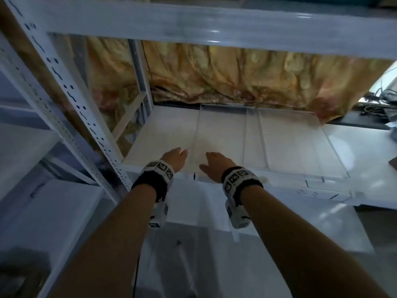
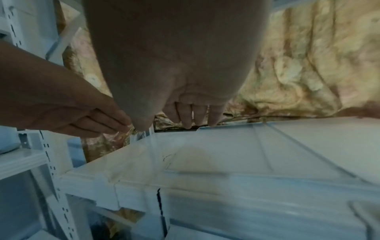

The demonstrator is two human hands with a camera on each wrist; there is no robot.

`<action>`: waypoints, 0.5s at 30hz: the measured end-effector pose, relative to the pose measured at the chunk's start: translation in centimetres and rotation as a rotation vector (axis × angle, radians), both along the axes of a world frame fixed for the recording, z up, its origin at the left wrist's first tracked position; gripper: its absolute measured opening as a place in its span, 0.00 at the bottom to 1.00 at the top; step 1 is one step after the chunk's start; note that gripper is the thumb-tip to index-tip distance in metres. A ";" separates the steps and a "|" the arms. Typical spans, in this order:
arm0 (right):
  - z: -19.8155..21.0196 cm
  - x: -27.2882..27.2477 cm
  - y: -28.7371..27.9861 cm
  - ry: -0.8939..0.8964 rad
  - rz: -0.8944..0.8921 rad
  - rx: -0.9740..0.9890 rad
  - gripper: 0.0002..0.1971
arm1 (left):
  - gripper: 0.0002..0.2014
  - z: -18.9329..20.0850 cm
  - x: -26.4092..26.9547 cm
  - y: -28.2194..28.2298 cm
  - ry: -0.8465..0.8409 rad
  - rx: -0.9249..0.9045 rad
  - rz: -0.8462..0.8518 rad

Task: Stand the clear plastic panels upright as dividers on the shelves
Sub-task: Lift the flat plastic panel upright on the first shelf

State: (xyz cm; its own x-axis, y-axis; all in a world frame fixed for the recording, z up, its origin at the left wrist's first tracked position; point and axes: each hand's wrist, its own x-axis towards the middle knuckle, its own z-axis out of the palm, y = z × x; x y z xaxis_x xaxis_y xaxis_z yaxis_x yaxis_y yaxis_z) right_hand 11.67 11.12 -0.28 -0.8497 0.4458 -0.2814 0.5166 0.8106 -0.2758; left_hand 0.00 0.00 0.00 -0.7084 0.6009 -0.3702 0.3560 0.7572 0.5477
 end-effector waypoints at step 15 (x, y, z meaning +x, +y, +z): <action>-7.5 -3.7 -1.5 -0.147 -0.120 -0.311 0.16 | 0.15 -7.7 -4.7 -3.6 -0.597 0.352 0.759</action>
State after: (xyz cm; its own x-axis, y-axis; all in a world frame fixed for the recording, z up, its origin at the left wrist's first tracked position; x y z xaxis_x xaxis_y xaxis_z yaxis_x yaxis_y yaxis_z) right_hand 7.96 9.62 -7.77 -0.7367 0.4143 -0.5344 0.6557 0.6308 -0.4149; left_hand -4.69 -3.55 -7.73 -0.7047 0.2141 -0.6765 -0.5530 0.4317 0.7126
